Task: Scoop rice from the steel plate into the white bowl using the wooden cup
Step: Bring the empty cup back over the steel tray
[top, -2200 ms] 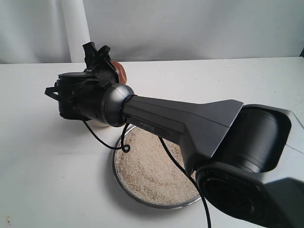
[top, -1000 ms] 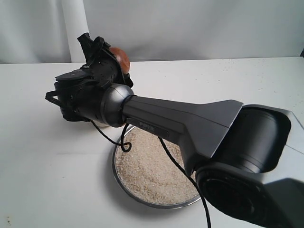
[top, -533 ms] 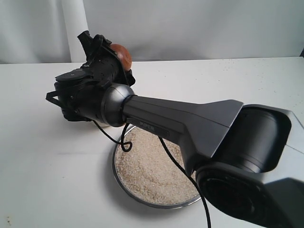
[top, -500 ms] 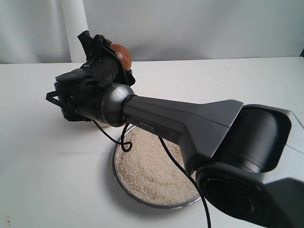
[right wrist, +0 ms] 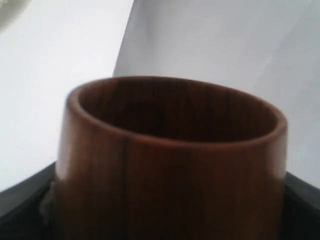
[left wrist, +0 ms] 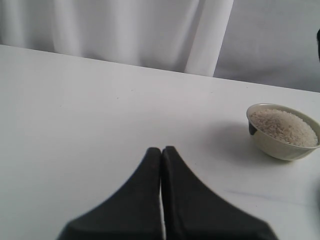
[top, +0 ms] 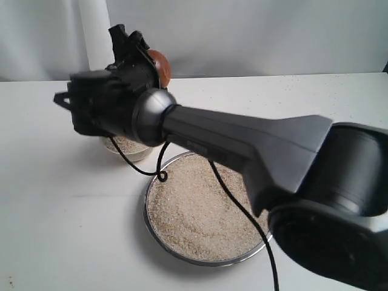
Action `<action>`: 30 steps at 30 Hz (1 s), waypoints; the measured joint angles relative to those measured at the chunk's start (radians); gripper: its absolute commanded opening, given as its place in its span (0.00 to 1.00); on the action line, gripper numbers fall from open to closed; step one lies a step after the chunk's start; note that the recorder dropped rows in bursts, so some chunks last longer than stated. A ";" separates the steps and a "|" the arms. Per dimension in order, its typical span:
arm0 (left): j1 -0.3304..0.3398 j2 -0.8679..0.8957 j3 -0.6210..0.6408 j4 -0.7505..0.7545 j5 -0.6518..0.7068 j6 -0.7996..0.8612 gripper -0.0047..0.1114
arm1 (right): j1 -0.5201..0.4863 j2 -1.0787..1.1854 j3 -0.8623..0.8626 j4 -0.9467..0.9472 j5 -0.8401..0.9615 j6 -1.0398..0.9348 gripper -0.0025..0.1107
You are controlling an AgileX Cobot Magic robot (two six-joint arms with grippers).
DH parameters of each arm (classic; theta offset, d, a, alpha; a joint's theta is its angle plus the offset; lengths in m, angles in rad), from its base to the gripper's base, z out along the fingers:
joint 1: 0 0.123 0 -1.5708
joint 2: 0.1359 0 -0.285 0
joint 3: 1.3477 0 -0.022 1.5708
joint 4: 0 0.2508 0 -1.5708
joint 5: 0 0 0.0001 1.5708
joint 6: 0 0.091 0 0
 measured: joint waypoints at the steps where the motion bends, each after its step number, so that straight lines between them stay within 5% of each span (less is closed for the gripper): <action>1: 0.000 0.000 0.000 0.000 0.000 0.000 0.04 | 0.000 -0.025 0.000 0.067 0.000 -0.011 0.02; 11: 0.000 0.000 0.000 0.000 0.000 0.000 0.04 | -0.047 -0.252 0.001 0.660 0.127 -0.249 0.02; 30: 0.000 0.000 0.000 0.000 0.000 0.000 0.04 | -0.135 -0.433 0.692 0.542 0.138 -0.259 0.02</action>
